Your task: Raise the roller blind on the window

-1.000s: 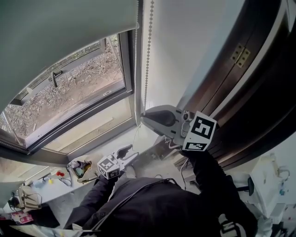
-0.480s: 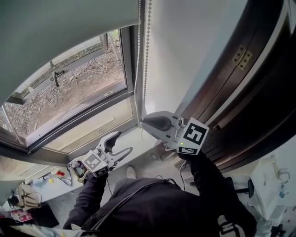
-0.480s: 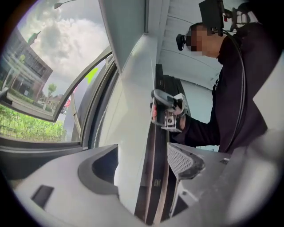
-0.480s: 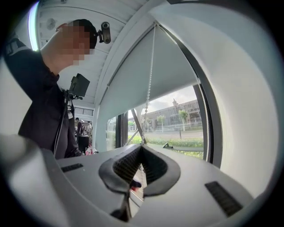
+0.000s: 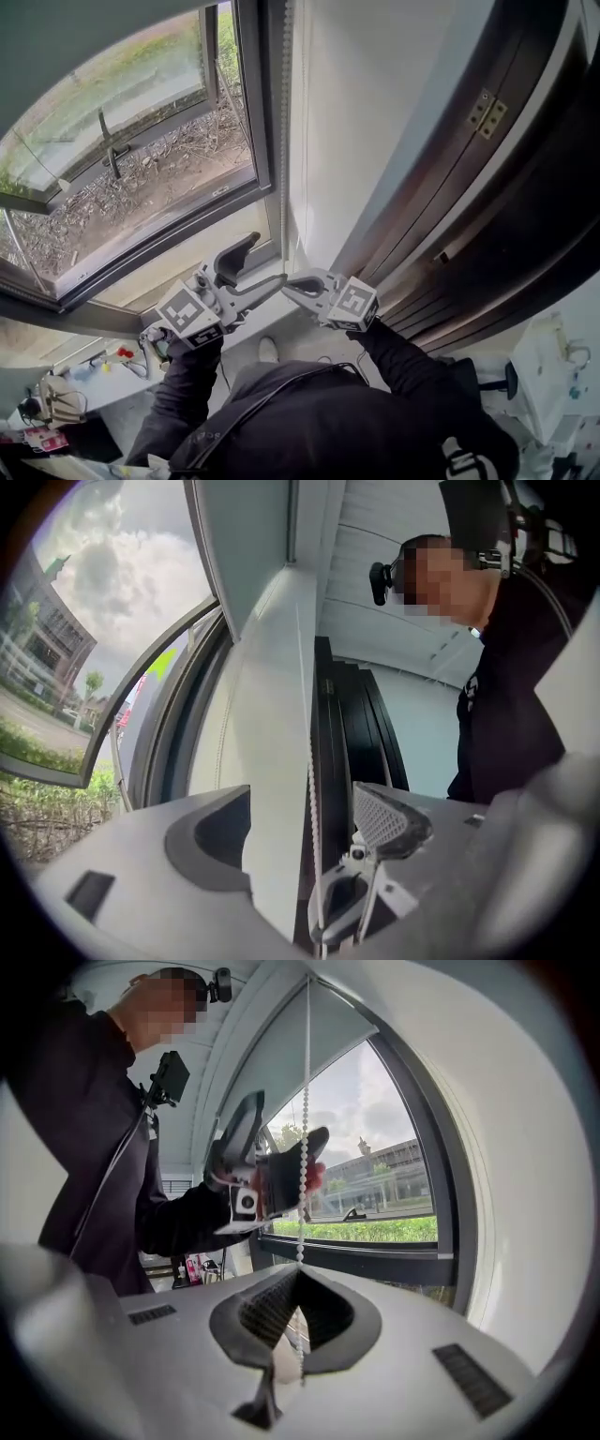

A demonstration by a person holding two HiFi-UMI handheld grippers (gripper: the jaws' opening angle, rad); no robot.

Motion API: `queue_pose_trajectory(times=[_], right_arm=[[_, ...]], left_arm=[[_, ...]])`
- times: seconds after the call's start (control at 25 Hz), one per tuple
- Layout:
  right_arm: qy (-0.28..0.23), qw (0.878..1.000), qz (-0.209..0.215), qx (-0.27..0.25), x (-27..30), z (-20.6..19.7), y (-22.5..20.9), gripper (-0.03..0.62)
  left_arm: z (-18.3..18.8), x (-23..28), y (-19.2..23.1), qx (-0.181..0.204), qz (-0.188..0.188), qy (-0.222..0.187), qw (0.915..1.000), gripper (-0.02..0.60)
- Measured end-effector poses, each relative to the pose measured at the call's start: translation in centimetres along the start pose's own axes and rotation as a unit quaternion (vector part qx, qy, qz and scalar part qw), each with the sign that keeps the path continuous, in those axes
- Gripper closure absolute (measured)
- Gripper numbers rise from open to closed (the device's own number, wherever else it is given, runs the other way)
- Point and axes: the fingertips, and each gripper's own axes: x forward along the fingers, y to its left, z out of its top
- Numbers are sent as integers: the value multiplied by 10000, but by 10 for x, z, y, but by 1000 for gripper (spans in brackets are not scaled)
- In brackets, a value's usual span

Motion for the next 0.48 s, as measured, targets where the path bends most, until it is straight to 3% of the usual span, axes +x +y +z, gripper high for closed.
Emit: queue_pose_trajectory(times=[0.48], right_arm=[[191, 9997, 138, -5, 2, -30, 15, 586]], left_arm=[[68, 35, -11, 177, -462, -206, 9986, 249]])
